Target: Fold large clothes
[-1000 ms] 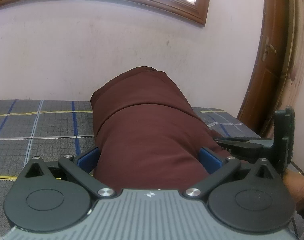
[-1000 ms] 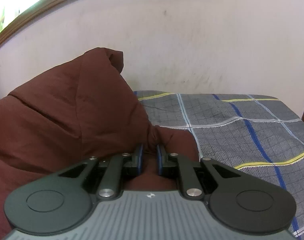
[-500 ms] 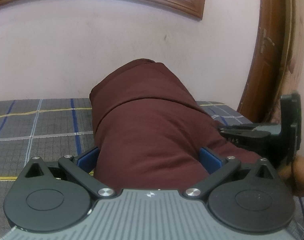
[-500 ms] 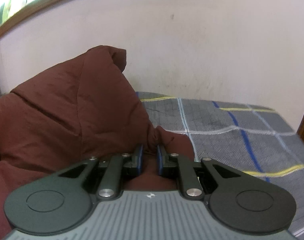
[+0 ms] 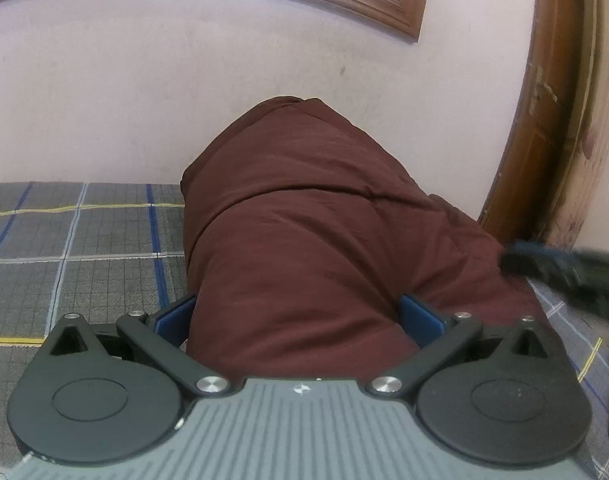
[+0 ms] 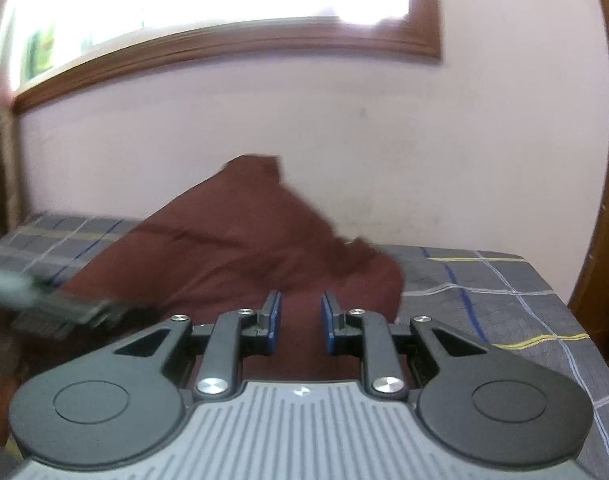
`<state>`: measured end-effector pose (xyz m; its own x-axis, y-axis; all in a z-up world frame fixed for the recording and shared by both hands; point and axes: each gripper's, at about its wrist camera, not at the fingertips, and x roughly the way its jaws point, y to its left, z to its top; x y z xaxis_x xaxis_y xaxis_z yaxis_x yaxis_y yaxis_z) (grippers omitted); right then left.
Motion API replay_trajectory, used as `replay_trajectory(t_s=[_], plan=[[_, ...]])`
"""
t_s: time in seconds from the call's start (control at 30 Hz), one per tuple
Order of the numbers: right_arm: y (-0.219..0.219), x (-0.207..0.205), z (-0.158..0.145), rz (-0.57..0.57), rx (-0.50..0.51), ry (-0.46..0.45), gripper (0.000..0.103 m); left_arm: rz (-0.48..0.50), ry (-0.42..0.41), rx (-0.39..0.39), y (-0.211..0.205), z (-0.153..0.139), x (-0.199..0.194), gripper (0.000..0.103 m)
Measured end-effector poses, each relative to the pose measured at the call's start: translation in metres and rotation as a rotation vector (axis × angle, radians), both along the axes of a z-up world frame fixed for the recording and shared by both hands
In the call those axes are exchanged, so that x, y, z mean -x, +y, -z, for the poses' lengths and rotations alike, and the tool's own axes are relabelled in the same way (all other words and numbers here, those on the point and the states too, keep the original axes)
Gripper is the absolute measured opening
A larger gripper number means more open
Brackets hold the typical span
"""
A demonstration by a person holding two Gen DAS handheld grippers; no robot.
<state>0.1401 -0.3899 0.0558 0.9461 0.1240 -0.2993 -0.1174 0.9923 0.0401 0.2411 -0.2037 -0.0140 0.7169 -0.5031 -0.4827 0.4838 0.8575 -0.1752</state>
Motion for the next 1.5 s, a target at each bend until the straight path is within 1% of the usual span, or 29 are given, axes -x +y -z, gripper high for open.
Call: replay_trajectory(t_s=[0.03,0.1,0.13,0.23,0.3,0.4,0.5,0.63,0.67,0.73,0.8,0.87,0.9,0.93,0.97,1.0,1.03,1.07,1.1,1.13,1.2,1.27,1.33,1.37,1.4,1.5], plan=[[0.007,0.007,0.004,-0.013,0.036,-0.001,0.021,-0.001,0.002,0.002,0.001,0.0,0.0,0.103],[0.016,0.015,0.016,-0.001,0.124,0.008,0.02,0.0,0.003,0.002,0.0,0.0,0.0,0.103],[0.016,0.015,0.022,0.012,0.142,0.024,0.02,0.001,0.002,0.0,-0.001,0.0,0.001,0.103],[0.011,0.012,0.039,0.05,0.14,0.072,0.021,0.012,-0.007,-0.011,-0.002,0.0,0.003,0.103],[0.01,0.009,0.051,0.067,0.114,0.088,0.021,0.025,-0.02,-0.023,-0.003,-0.002,0.005,0.103],[0.015,0.014,0.065,0.09,0.111,0.067,0.021,0.028,-0.027,-0.013,0.002,-0.009,0.012,0.102],[0.007,0.017,0.069,0.092,0.048,0.064,0.021,0.033,-0.092,-0.01,0.002,-0.018,0.024,0.098],[-0.003,0.016,0.068,0.06,-0.045,0.078,0.021,0.078,-0.22,0.041,-0.002,-0.032,0.046,0.097],[-0.006,0.017,0.068,0.053,-0.072,0.081,0.022,0.105,-0.237,0.021,-0.01,-0.033,0.049,0.097],[-0.008,0.019,0.068,0.048,-0.097,0.084,0.023,0.14,-0.216,-0.023,-0.025,-0.028,0.049,0.097],[-0.01,0.02,0.069,0.042,-0.112,0.082,0.024,0.138,-0.243,-0.057,-0.034,-0.02,0.051,0.102],[-0.019,0.019,0.068,0.029,-0.162,0.087,0.025,0.146,-0.243,-0.083,-0.04,-0.012,0.051,0.101],[-0.027,0.021,0.067,0.019,-0.209,0.085,0.029,0.139,-0.247,-0.1,-0.041,-0.008,0.051,0.101],[-0.038,0.024,0.066,0.011,-0.284,0.082,0.033,0.13,-0.254,-0.127,-0.044,-0.004,0.051,0.101],[-0.051,0.027,0.066,0.018,-0.366,0.084,0.048,0.127,-0.258,-0.135,-0.043,-0.001,0.051,0.101],[-0.063,0.032,0.066,0.029,-0.434,0.083,0.06,0.127,-0.254,-0.125,-0.039,0.001,0.05,0.101],[-0.074,0.036,0.066,0.053,-0.488,0.079,0.068,0.127,-0.244,-0.104,-0.035,0.001,0.047,0.102],[-0.084,0.042,0.067,0.097,-0.528,0.069,0.079,0.125,-0.233,-0.091,-0.033,0.0,0.045,0.102],[-0.094,0.045,0.069,0.132,-0.561,0.06,0.082,0.124,-0.227,-0.085,-0.032,0.0,0.045,0.102],[-0.103,0.045,0.072,0.145,-0.591,0.068,0.082,0.124,-0.225,-0.082,-0.033,-0.001,0.043,0.102],[-0.117,0.038,0.08,0.143,-0.667,0.118,0.082,0.123,-0.226,-0.084,-0.034,-0.001,0.043,0.102],[-0.122,0.022,0.088,0.109,-0.737,0.175,0.082,0.123,-0.225,-0.082,-0.035,-0.001,0.044,0.102],[-0.116,0.009,0.089,0.08,-0.733,0.189,0.082,0.119,-0.221,-0.07,-0.028,-0.001,0.046,0.102],[-0.11,-0.001,0.085,0.063,-0.703,0.185,0.076,0.114,-0.219,-0.065,-0.026,-0.001,0.047,0.102],[-0.105,-0.01,0.082,0.045,-0.677,0.182,0.06,0.11,-0.216,-0.06,-0.025,-0.002,0.046,0.103],[-0.089,-0.051,0.07,0.01,-0.604,0.208,0.049,0.078,-0.195,-0.029,-0.017,-0.002,0.04,0.103]])
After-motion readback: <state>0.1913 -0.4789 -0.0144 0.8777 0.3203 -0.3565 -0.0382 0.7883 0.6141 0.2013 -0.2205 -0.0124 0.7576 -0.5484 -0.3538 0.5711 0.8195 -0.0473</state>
